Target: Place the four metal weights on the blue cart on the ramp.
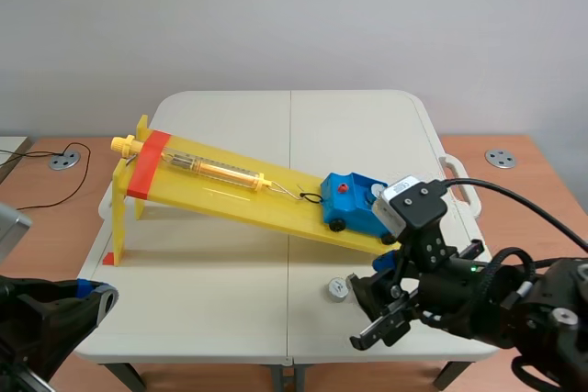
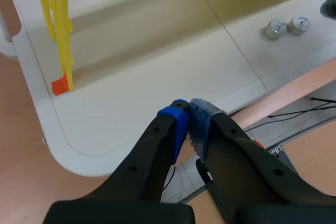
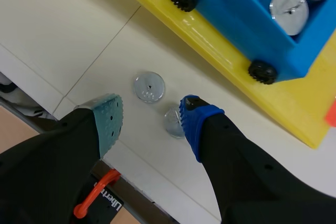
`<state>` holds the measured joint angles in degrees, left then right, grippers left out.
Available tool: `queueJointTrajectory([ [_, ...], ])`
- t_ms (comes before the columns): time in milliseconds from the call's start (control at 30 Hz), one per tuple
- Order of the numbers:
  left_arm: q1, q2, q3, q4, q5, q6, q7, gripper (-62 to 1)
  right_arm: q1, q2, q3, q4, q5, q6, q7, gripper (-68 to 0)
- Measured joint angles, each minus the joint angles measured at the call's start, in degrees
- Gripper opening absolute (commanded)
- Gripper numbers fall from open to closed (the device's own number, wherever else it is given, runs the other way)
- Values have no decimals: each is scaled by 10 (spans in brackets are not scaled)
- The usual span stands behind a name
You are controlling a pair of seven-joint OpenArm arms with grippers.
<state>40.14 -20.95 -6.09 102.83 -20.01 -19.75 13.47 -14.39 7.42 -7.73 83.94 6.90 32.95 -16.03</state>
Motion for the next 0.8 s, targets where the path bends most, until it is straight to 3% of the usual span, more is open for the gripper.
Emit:
queueJointTrajectory([
  [300,0,0,0,0,0,0,0,-580,37,-21,-40,-57,-41,-54,28,-412],
  [700,0,0,0,0,0,0,0,-580,63,-30,-74,-114,-50,-98,42,-412],
  [800,0,0,0,0,0,0,0,-580,63,-30,-75,-122,-53,-99,43,-418],
])
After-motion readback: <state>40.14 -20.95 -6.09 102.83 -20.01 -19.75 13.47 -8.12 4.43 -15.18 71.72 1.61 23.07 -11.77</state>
